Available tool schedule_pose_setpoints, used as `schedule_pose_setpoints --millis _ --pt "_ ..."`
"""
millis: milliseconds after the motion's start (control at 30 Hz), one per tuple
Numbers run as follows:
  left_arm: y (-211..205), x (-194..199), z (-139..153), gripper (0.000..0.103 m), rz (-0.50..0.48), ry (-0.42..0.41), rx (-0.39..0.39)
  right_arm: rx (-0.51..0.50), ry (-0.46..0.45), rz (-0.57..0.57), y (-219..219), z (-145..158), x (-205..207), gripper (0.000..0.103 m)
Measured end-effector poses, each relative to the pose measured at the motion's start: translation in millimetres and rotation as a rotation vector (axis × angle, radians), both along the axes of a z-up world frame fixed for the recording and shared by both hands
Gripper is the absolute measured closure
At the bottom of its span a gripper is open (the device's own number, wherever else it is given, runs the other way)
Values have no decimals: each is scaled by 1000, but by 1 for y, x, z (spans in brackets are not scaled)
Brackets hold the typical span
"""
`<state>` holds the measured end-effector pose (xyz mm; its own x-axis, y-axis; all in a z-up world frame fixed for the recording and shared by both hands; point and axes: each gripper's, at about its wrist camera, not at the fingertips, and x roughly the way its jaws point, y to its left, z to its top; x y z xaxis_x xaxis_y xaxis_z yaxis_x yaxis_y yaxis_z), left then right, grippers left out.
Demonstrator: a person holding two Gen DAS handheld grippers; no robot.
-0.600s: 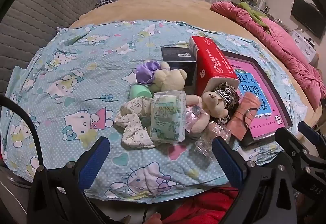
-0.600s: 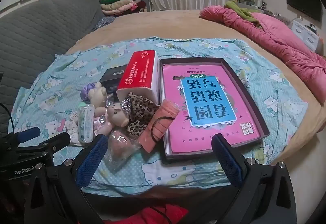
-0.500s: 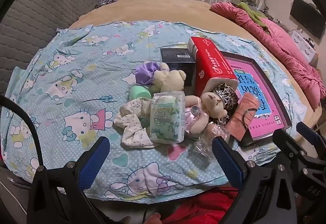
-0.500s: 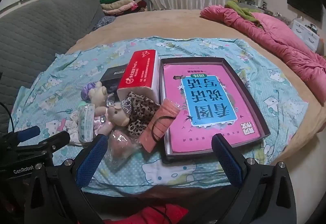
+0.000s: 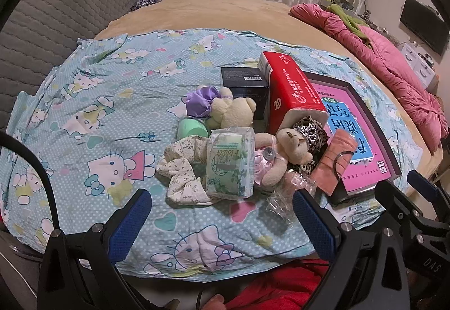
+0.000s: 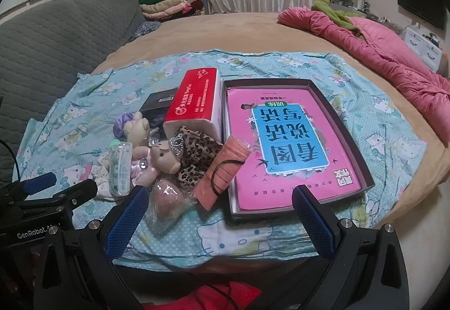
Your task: Organize soft objects
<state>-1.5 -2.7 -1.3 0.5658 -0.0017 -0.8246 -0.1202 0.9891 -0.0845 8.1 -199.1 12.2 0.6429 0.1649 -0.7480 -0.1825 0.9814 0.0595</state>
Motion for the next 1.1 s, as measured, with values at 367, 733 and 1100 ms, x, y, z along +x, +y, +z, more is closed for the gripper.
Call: schedule_pose_setpoints --millis 367,733,1100 --pt "4 2 -1 2 -1 0 -50 8 10 1 0 -3 1 1" --pt "12 8 -13 2 -8 32 -45 19 20 -7 -4 -9 5 1" --pt "27 22 -24 11 -21 62 -171 32 26 -18 -11 -18 14 1"
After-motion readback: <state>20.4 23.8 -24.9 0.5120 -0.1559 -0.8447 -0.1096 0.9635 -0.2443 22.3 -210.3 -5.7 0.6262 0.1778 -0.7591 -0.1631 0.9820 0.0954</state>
